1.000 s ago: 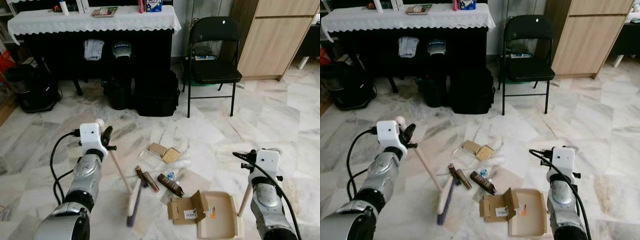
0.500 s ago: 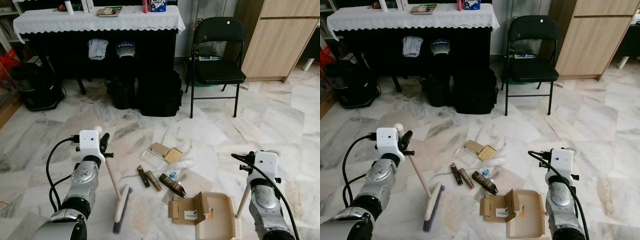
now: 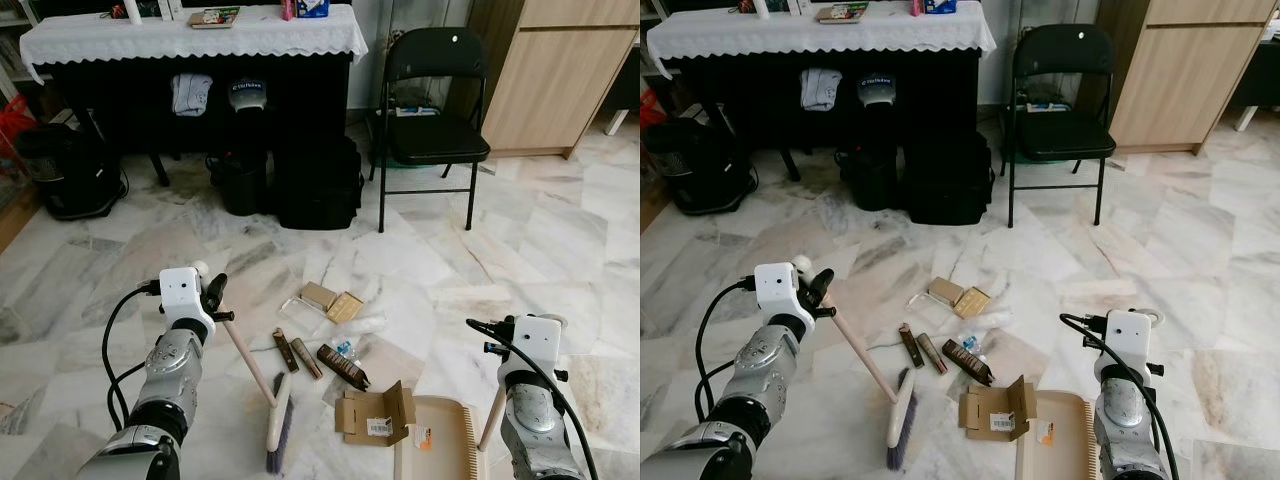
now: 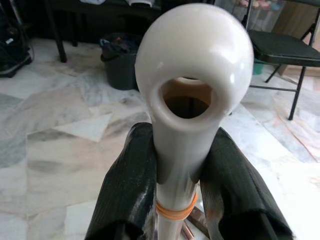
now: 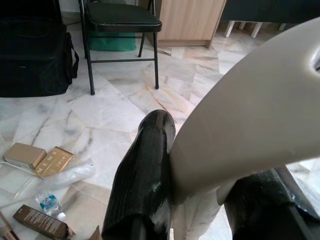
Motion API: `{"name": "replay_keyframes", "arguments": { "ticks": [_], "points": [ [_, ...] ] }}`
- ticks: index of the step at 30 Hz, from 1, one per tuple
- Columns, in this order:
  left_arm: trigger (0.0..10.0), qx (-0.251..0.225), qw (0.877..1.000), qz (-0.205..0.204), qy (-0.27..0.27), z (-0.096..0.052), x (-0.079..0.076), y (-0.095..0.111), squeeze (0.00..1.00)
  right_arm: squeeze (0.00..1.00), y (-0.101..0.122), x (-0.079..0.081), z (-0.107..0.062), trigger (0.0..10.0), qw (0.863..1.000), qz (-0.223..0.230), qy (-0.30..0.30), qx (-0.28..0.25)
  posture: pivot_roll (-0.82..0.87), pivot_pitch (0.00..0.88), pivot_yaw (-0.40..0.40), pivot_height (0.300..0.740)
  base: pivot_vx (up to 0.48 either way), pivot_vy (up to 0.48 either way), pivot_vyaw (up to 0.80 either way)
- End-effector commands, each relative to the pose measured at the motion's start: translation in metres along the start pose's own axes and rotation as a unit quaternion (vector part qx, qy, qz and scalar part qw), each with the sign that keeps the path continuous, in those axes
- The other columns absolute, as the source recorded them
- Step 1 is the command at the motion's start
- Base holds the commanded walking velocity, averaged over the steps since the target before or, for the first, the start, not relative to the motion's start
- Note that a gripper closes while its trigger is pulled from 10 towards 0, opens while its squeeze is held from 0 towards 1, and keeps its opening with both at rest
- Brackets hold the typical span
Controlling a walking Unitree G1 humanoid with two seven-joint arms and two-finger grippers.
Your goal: Sweep floor
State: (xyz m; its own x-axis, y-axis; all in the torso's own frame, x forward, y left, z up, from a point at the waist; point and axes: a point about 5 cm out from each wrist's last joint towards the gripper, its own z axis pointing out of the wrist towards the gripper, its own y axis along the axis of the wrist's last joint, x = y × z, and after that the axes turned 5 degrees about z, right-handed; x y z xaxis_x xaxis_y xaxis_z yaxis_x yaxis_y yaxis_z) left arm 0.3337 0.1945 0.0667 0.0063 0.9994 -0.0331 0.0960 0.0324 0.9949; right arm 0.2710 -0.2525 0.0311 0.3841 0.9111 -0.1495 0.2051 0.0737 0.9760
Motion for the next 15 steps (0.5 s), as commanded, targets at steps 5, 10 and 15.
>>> {"name": "replay_keyframes", "arguments": {
  "ticks": [5,10,15],
  "points": [
    [10.0,0.028,0.999,-0.025,-0.015,-0.0064,-0.0006,-0.0126,0.0,0.0,-0.0005,-0.0008,-0.0024,10.0,1.0,-0.017,0.004,-0.005,-0.04,0.092,0.019,0.74,0.0,0.0,0.0],
    [10.0,0.029,0.999,-0.03,-0.016,-0.0093,0.0008,-0.0151,0.0,0.0,0.0046,-0.0064,-0.0014,10.0,0.999,-0.027,-0.003,-0.02,-0.05,0.095,0.01,0.74,0.0,0.0,0.0],
    [10.0,0.026,0.999,-0.032,-0.014,-0.0094,0.0026,-0.0134,0.0,0.0,0.0094,-0.0071,0.0006,10.0,0.999,-0.03,-0.001,-0.03,-0.04,0.098,0.004,0.74,0.0,0.0,0.0]
  ]
}}
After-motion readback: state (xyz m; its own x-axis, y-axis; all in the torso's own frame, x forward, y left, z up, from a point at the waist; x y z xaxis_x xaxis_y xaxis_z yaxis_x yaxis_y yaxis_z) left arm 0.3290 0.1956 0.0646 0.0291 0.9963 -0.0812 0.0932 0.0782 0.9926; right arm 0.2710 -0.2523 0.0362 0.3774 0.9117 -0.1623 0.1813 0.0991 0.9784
